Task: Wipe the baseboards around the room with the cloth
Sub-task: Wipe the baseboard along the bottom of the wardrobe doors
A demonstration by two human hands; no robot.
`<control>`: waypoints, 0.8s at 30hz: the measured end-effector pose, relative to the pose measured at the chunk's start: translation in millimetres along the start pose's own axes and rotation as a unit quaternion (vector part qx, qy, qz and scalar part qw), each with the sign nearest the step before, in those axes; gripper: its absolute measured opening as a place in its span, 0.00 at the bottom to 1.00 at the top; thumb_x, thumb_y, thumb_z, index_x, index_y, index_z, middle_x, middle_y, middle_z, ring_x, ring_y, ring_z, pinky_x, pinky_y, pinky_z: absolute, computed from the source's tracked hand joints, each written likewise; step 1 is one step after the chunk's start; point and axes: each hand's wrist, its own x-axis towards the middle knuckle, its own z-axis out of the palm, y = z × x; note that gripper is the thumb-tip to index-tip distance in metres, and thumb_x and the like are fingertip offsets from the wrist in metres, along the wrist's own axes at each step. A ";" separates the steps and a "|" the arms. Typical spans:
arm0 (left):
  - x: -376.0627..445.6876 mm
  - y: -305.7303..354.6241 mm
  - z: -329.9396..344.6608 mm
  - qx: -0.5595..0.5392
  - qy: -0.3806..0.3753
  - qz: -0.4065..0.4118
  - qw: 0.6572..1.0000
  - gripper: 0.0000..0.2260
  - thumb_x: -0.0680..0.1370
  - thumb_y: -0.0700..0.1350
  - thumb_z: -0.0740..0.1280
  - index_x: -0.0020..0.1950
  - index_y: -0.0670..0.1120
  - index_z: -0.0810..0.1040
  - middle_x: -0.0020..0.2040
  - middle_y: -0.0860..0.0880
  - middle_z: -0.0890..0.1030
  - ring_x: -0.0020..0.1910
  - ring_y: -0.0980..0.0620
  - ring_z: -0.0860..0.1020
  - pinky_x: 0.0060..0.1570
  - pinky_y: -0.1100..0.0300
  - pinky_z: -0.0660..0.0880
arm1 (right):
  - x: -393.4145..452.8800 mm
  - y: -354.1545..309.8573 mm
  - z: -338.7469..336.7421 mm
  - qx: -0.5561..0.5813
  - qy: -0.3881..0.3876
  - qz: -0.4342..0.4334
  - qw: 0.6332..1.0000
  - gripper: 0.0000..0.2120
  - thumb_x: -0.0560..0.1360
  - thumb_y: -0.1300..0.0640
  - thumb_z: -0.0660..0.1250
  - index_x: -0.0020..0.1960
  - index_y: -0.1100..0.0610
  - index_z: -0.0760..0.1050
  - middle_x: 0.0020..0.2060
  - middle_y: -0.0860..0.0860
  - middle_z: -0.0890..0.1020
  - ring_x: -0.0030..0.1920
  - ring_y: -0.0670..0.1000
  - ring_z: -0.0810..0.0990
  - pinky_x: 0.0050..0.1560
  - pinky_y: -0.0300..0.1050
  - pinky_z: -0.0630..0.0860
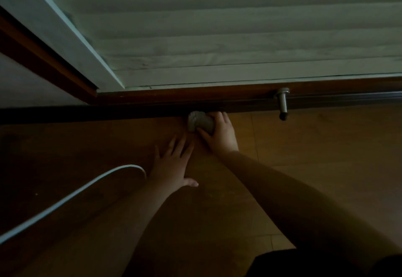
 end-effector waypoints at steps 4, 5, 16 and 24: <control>-2.3 1.9 -5.4 0.013 -0.007 0.002 1.000 0.56 0.67 0.73 0.67 0.79 0.54 0.33 0.78 0.50 0.29 0.78 0.44 0.32 0.73 0.30 0.48 | -0.4 34.1 -33.7 -0.024 0.032 0.027 0.999 0.25 0.72 0.51 0.75 0.64 0.57 0.72 0.60 0.54 0.75 0.60 0.51 0.74 0.58 0.41 0.71; -2.6 2.7 -7.4 0.014 -0.010 0.004 1.000 0.56 0.68 0.72 0.68 0.79 0.54 0.33 0.78 0.49 0.28 0.77 0.43 0.32 0.73 0.31 0.48 | -1.3 43.5 -43.8 -0.028 0.039 0.038 0.998 0.26 0.72 0.51 0.75 0.65 0.57 0.71 0.60 0.53 0.75 0.60 0.50 0.73 0.58 0.41 0.69; 11.5 29.4 -13.1 -0.017 0.028 0.010 0.999 0.55 0.68 0.74 0.65 0.80 0.52 0.37 0.79 0.48 0.31 0.79 0.42 0.36 0.74 0.35 0.46 | -11.6 117.9 -131.2 -0.061 0.139 0.126 0.980 0.21 0.71 0.53 0.75 0.60 0.56 0.72 0.53 0.45 0.71 0.51 0.43 0.71 0.46 0.29 0.64; 19.7 40.6 -14.3 -0.004 0.019 0.029 0.999 0.55 0.68 0.71 0.69 0.80 0.51 0.37 0.79 0.50 0.31 0.78 0.44 0.34 0.73 0.31 0.44 | -32.5 93.9 -125.9 -0.018 0.161 0.172 0.972 0.24 0.73 0.55 0.74 0.65 0.58 0.70 0.57 0.50 0.72 0.56 0.45 0.71 0.57 0.45 0.73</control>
